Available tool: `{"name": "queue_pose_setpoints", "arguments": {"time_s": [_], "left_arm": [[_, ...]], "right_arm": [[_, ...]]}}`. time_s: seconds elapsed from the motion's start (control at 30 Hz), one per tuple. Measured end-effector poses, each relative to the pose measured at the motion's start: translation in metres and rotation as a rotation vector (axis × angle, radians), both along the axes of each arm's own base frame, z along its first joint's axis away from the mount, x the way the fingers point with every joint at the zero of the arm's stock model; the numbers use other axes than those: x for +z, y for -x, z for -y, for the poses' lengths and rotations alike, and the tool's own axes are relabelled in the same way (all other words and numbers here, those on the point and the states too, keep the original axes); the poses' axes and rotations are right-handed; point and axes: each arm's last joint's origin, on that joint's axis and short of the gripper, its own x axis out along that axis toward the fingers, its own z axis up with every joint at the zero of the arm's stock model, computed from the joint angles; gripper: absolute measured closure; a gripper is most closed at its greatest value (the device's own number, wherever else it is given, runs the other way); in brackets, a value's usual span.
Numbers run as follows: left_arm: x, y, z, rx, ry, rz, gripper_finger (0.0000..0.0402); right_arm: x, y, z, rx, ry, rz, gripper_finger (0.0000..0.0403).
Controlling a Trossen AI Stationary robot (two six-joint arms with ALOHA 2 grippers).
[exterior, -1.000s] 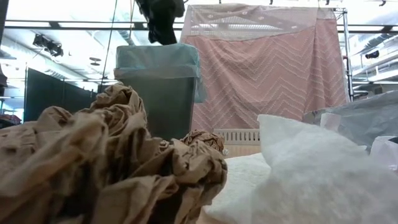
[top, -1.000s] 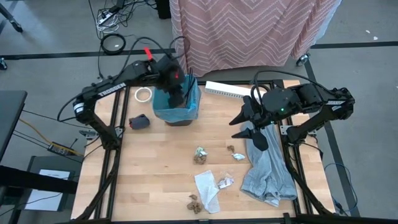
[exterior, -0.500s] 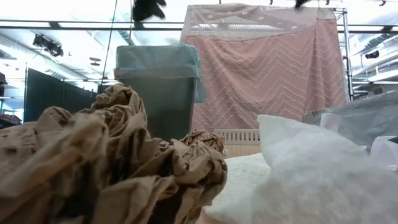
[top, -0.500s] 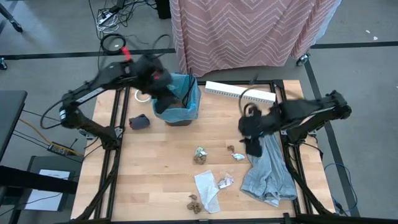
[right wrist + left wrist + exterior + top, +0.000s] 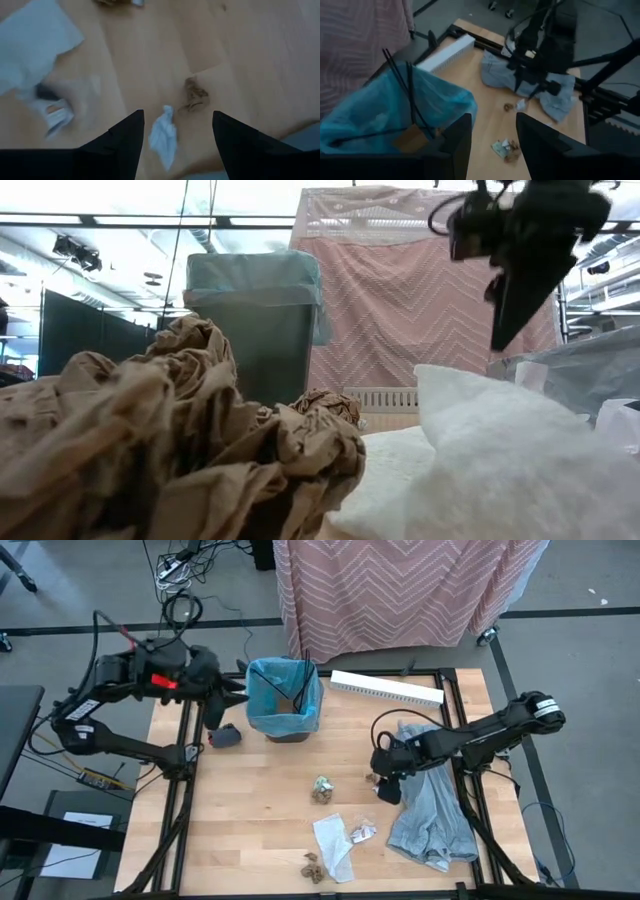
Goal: Place trash/remove bag and relplace
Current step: Put the brown napkin into the black trash bin
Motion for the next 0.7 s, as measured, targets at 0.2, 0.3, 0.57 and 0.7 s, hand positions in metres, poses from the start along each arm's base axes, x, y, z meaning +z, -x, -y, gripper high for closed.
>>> {"name": "queue_pose_setpoints", "arguments": {"time_s": [0.2, 0.3, 0.57, 0.7], "left_arm": [[-0.026, -0.004, 0.009, -0.033, 0.052, -0.074, 0.0240], [-0.039, -0.008, 0.011, -0.044, 0.061, -0.105, 0.0240], [-0.052, -0.019, 0.012, -0.049, 0.072, -0.083, 0.0240], [-0.051, -0.020, 0.012, -0.049, 0.071, -0.070, 0.0240]], "right_arm": [[-0.027, 0.004, 0.012, -0.045, -0.010, 0.030, 0.0181], [-0.034, 0.005, 0.016, -0.052, 0.001, 0.046, 0.0181], [-0.048, 0.004, 0.027, -0.081, 0.014, 0.076, 0.0181], [-0.062, -0.003, 0.024, -0.047, 0.005, 0.042, 0.0181]]}}
